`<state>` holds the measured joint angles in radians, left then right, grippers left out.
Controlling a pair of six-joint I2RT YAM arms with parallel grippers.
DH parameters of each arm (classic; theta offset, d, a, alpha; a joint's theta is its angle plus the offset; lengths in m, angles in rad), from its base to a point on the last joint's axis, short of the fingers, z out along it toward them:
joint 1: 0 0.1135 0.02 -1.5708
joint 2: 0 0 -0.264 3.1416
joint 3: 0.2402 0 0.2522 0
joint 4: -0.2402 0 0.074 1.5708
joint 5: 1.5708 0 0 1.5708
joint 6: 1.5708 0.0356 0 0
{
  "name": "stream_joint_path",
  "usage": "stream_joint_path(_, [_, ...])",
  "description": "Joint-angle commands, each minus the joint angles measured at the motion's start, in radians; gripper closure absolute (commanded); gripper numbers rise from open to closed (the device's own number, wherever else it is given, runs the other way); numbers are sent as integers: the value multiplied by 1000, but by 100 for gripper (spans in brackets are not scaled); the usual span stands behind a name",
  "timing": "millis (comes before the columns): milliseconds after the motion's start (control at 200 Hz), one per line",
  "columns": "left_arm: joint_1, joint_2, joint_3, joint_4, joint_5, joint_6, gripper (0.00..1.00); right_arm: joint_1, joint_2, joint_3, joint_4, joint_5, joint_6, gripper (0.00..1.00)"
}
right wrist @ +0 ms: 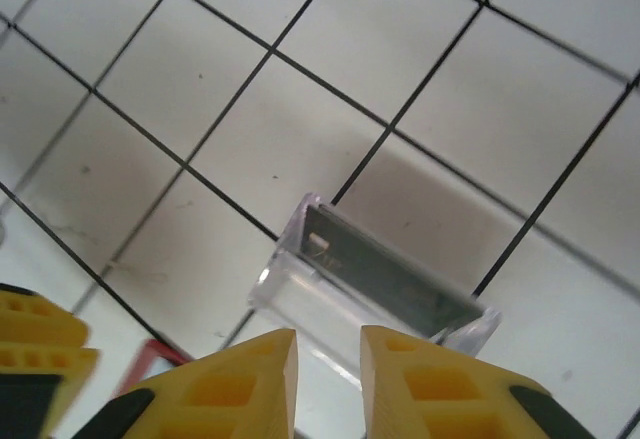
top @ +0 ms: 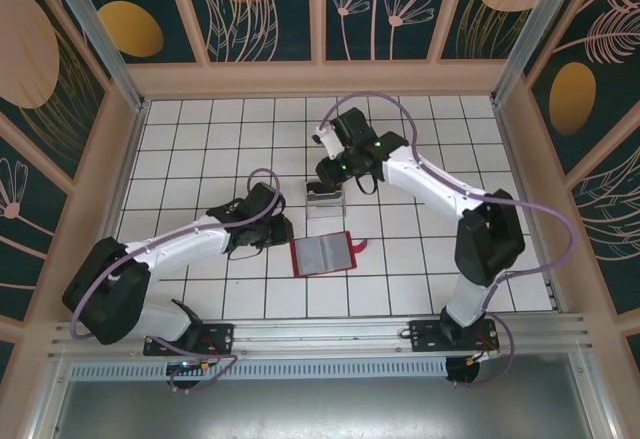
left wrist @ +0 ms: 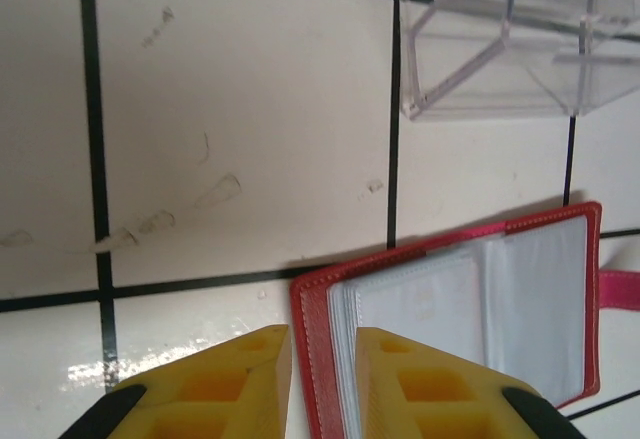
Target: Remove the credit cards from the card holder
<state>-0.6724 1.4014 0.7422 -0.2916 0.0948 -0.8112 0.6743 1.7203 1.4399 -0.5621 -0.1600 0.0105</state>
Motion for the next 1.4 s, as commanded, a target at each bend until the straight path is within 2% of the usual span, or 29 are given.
stream_joint_path(0, [32, -2, -10, 16, 4, 37, 74, 35, -75, -90, 77, 37, 328, 78])
stream_joint_path(165, [78, 2, -12, 11, 10, 75, 74, 104, -123, -153, 35, 60, 530, 82])
stream_joint_path(440, [130, 23, -12, 23, 14, 103, 74, 259, -102, -206, -48, 107, 681, 81])
stream_joint_path(615, [156, 44, -27, 53, 50, 99, 73, 345, -29, -191, -108, 158, 754, 79])
stream_joint_path(816, [179, 48, -56, 92, 81, 99, 73, 410, 98, -120, -172, 204, 781, 74])
stream_joint_path(1011, [186, 44, -63, 94, 92, 108, 73, 431, 205, -53, -236, 236, 783, 69])
stream_joint_path(1396, [186, 42, -75, 101, 107, 113, 72, 441, 265, -24, -257, 220, 781, 56])
